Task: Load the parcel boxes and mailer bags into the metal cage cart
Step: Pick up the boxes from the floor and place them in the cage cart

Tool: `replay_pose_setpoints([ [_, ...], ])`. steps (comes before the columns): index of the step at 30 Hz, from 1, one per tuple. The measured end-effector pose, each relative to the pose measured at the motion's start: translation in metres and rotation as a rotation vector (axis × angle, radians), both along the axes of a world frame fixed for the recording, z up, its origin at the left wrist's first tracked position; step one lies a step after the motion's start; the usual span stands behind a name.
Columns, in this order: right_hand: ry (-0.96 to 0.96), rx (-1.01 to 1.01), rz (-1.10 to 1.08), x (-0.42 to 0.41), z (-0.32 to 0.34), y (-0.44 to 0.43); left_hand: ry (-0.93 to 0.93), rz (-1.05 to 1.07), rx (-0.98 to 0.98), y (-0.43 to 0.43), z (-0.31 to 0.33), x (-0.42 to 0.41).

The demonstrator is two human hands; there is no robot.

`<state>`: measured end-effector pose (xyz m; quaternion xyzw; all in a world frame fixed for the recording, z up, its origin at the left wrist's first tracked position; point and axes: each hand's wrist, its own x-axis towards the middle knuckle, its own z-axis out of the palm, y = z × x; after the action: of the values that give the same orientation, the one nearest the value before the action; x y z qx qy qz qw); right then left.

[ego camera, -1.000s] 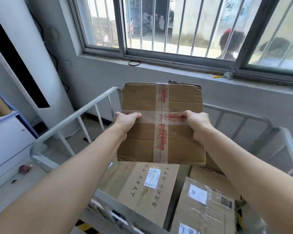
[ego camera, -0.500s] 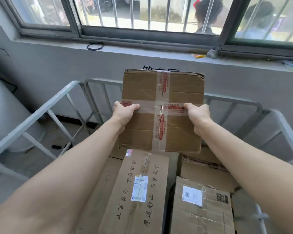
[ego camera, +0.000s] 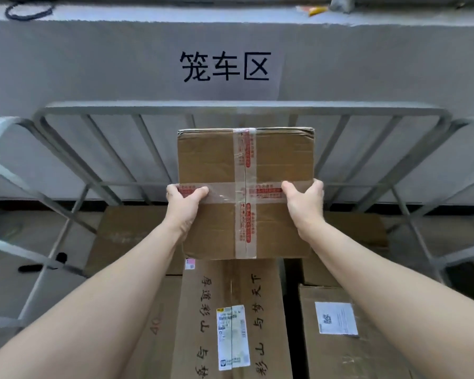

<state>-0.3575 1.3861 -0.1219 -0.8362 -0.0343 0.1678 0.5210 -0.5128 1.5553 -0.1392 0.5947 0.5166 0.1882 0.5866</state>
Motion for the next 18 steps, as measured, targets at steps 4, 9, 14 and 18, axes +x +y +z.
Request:
replay_pose_setpoints([
  [4, 0.056, -0.017, -0.024, -0.014, -0.052, 0.003, 0.050, -0.012, -0.018, 0.006, -0.051, -0.007],
  [9, 0.098, -0.130, 0.022, -0.011, -0.090, 0.010, 0.149, -0.059, -0.032, 0.014, -0.091, -0.008],
  [14, 0.063, -0.322, 0.057, 0.005, -0.103, 0.018, 0.190, -0.098, -0.052, 0.022, -0.104, -0.001],
  [18, 0.059, -0.444, 0.040, 0.000, -0.109, 0.013, 0.208, -0.091, -0.119, 0.019, -0.112, -0.008],
])
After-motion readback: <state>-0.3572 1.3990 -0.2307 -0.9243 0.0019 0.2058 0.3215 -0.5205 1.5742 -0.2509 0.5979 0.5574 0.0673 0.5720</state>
